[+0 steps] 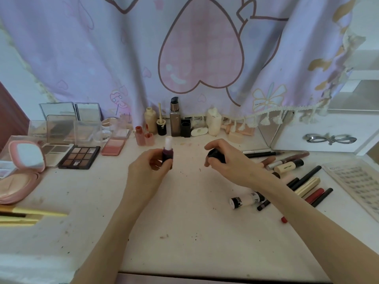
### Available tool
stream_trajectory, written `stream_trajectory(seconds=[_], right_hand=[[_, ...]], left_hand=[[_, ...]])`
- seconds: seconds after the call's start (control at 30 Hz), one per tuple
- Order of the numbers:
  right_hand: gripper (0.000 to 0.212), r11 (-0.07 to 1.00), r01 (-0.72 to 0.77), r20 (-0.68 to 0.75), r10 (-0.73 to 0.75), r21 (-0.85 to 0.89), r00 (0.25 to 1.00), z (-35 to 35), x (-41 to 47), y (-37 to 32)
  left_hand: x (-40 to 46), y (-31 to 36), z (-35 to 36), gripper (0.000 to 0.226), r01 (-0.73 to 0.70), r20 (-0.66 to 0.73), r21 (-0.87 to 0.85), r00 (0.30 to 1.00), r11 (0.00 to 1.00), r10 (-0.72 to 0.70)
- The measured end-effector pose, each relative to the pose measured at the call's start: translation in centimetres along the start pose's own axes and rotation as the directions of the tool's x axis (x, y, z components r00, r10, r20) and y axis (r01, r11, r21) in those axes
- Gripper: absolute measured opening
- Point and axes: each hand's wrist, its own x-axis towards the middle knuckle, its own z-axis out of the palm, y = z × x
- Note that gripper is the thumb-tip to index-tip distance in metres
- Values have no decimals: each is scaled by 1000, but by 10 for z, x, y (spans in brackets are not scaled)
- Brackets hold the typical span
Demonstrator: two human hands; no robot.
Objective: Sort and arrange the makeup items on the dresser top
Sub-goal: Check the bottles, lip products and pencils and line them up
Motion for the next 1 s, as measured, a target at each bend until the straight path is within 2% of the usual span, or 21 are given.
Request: stream_trajectory(seconds=[0.07, 0.2, 0.37, 0.53, 0.73, 0.87, 1.0], right_hand=[[15, 995, 2, -17, 0, 104, 1000, 4, 6, 2], [13, 964, 33, -115, -3, 263, 993, 9, 22, -3], [27, 994, 11, -225, 13, 109, 974, 13, 45, -4], [35, 990, -34, -232, 65, 134, 971, 19, 68, -4], [33, 993, -24, -203, 47, 115, 978, 28, 89, -10], [26, 991, -17, -218, 46, 131, 975, 34, 99, -12], [29, 993, -27, -226, 54, 119, 973, 39, 108, -14]], left_hand=[[8, -4, -1, 23, 44, -90, -27, 995, 999, -46], [31, -2, 9, 22, 80, -166, -77, 982, 994, -92], [56, -4, 28, 20, 85, -197, -58, 976, 995, -95], [76, -3, 37, 20, 134, -201, 40, 972, 990, -123], [79, -4, 39, 19, 152, -174, 126, 976, 980, -129], [84, -12, 42, 15, 139, -153, 101, 981, 985, -123], [86, -14, 42, 13, 127, -132, 127, 985, 984, -110]])
